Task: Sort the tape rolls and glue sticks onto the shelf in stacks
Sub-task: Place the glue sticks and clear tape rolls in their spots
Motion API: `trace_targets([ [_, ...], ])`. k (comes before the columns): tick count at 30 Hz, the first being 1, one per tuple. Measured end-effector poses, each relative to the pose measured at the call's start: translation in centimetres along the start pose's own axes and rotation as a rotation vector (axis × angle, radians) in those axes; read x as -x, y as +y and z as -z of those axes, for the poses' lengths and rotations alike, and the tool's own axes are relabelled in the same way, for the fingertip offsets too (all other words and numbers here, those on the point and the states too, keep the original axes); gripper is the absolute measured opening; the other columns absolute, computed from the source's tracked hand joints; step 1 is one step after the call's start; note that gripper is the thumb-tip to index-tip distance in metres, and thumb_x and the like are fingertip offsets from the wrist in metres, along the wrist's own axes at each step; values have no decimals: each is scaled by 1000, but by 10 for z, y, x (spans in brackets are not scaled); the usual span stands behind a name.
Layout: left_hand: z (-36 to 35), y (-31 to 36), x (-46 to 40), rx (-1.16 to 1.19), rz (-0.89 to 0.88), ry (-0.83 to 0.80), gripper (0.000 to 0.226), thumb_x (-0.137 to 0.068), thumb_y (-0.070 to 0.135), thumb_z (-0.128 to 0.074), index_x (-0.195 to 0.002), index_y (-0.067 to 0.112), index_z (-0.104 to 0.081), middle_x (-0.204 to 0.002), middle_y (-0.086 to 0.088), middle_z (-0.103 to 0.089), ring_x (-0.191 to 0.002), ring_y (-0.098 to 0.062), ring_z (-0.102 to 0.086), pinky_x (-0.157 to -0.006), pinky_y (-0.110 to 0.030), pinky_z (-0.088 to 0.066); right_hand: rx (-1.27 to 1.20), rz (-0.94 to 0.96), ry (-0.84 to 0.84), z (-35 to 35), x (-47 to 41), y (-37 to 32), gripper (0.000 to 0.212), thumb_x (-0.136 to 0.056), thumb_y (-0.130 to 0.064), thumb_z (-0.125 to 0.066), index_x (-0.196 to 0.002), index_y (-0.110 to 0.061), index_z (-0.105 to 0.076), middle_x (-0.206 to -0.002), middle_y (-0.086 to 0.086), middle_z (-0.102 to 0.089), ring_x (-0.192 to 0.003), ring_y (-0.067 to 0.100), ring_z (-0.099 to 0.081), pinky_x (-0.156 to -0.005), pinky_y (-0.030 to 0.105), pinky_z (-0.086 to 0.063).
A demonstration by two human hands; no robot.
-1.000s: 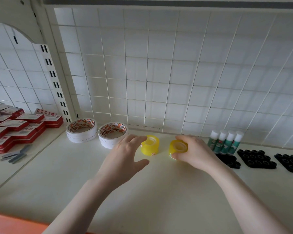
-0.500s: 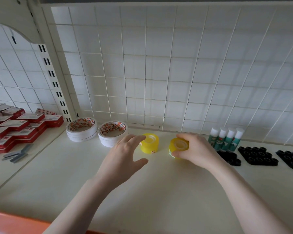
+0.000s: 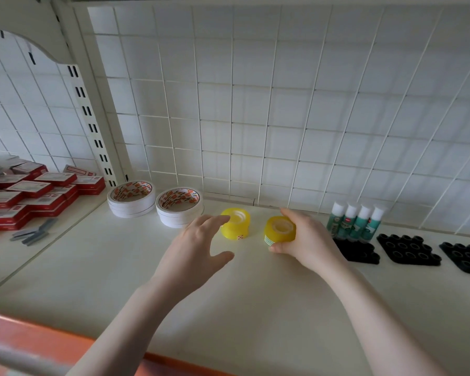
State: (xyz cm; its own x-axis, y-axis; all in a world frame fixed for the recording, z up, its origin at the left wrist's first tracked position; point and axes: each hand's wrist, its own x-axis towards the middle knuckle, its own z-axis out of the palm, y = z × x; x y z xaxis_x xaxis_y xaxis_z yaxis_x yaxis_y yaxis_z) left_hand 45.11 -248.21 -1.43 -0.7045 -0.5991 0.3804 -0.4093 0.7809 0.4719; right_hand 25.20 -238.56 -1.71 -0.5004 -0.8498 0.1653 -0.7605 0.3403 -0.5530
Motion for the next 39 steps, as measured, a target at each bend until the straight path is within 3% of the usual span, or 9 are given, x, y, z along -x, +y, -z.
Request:
trace_targets([
  [7,-1,8,15,1,83,44,64,-77,29,-73,-134,25,-46,-127,5,-50,-113,-14,-50,-90,-24,-40,-64,34,-17,2,0,6,74,-76,-22,-75,-141,-18,-40,-136,4,-50,-122,18,-48,-91,21,-34],
  [13,-3,12,22,0,141,59,63,-77,29,-73,-134,25,-46,-128,5,-50,-113,-14,-50,-92,-29,-42,-85,28,14,2,-1,8,76,-69,-26,-82,-137,-19,-47,-131,5,-55,-119,21,-51,-96,27,-38],
  [18,-1,17,27,-18,158,58,61,-79,30,-71,-134,26,-46,-129,6,-50,-114,-13,-50,-92,-26,-42,-96,39,7,4,5,9,84,-70,-27,-81,-142,-19,-39,-135,6,-49,-124,21,-46,-98,28,-35],
  [21,1,19,33,-47,168,37,59,-82,35,-67,-135,26,-44,-131,5,-49,-118,-13,-48,-93,-26,-40,-3,41,21,11,14,7,73,-81,-31,-71,-143,-19,-35,-137,7,-46,-125,21,-45,-97,29,-35],
  [26,2,31,46,-94,137,18,56,-86,37,-62,-136,23,-43,-134,3,-48,-120,-15,-47,-92,-25,-36,205,28,151,31,50,7,44,-90,-27,-57,-131,-14,-49,-126,8,-55,-115,25,-51,-87,31,-40],
  [34,-13,80,65,-41,47,-54,53,-87,35,-60,-135,22,-44,-133,1,-48,-120,-17,-46,-92,-28,-36,327,-179,282,62,148,42,45,-93,-28,-52,-136,-19,-46,-131,5,-52,-118,24,-50,-91,33,-41],
  [39,-40,129,68,-20,-13,-105,52,-86,34,-60,-135,21,-45,-132,0,-49,-121,-18,-46,-93,-30,-37,437,-265,352,92,202,82,39,-92,-29,-54,-127,-14,-55,-119,7,-59,-110,26,-54,-90,34,-40],
])
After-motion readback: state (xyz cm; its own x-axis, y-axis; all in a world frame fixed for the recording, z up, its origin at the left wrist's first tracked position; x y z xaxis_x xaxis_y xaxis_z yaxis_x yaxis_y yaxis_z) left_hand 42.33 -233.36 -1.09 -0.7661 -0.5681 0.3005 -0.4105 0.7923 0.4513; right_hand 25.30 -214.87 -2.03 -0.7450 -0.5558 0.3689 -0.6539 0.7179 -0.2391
